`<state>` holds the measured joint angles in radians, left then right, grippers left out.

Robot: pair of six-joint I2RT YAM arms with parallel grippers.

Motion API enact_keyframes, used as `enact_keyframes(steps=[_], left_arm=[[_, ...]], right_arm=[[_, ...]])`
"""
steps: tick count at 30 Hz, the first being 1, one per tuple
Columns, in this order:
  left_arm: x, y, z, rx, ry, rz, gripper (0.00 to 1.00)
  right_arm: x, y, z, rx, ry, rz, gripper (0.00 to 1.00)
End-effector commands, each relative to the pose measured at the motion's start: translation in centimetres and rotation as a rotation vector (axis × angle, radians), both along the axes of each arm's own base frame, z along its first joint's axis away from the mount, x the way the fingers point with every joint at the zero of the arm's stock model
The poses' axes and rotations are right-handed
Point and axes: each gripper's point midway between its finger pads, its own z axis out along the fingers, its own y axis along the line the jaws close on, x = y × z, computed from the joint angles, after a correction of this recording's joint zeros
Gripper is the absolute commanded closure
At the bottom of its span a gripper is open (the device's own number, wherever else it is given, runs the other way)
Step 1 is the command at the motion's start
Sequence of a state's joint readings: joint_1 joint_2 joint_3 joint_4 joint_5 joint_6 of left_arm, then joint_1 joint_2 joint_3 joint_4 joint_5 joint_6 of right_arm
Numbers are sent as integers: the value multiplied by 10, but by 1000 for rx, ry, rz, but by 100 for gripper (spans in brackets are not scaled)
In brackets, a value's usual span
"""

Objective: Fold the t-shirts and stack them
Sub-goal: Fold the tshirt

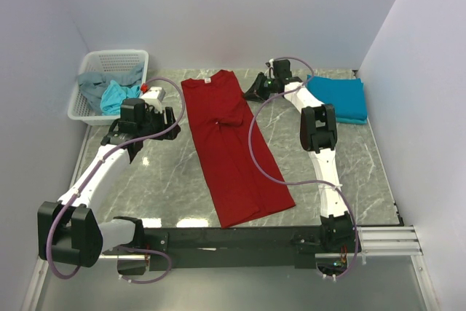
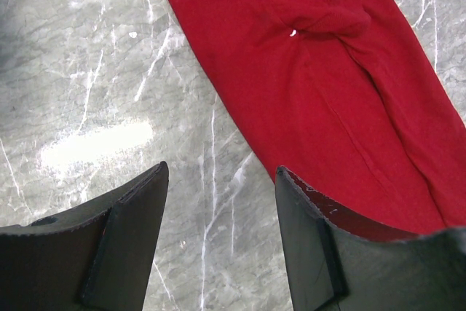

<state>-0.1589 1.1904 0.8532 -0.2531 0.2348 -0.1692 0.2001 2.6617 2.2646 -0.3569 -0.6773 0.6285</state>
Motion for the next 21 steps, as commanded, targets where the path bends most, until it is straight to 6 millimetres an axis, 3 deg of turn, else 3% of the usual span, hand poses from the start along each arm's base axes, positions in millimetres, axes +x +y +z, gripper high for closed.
enact_keyframes(steps=[1,9,21], left_arm=[[8,-3,23,4,-67,-16,34],[8,-3,23,6,-67,-14,34],[8,-3,23,7,-66,-14,34]], right_arm=[[4,-5,4,26,-16,-1,81],[9,-13,18,33,-53,-4,94],[14,-20,44,57,-102,-2,100]])
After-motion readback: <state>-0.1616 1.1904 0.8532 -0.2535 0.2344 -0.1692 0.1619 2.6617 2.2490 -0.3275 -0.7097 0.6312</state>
